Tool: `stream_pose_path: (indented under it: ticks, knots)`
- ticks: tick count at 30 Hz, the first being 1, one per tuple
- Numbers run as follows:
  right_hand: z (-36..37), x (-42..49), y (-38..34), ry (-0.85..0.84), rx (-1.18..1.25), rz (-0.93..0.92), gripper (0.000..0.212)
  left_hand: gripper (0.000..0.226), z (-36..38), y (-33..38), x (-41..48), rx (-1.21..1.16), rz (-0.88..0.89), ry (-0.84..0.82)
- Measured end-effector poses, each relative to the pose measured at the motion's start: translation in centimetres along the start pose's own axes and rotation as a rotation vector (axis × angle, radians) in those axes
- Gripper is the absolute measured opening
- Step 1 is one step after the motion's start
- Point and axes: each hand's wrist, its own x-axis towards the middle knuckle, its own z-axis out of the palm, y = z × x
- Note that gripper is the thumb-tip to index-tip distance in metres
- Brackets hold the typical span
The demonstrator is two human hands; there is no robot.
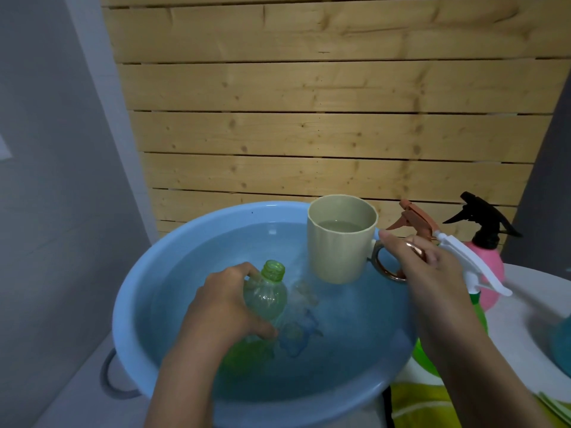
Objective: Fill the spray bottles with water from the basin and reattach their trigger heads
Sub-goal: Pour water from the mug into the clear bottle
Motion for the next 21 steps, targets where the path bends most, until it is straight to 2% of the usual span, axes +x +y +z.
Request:
stream_pose_path:
  ticks: [7,11,17,21]
  knots:
    - [0.37,-0.17,-0.16,-0.014,-0.118,-0.167,0.039,0.062,0.09,0.18,-0.02,-0.034,-0.001,-0.005]
    - [0.28,-0.12,-0.06,-0.017,-0.198,-0.263,0.041,0.071,0.22,0.2,0.01,-0.018,0.003,0.003]
    - [0.44,-0.41,0.01,0.011,-0.357,-0.398,0.043,0.074,0.21,0.28,-0.07,-0.008,0.022,-0.004]
    - [0.67,-0.34,0.29,0.024,-0.376,-0.458,0.048,0.069,0.22,0.24,-0.08,-0.014,0.019,-0.005]
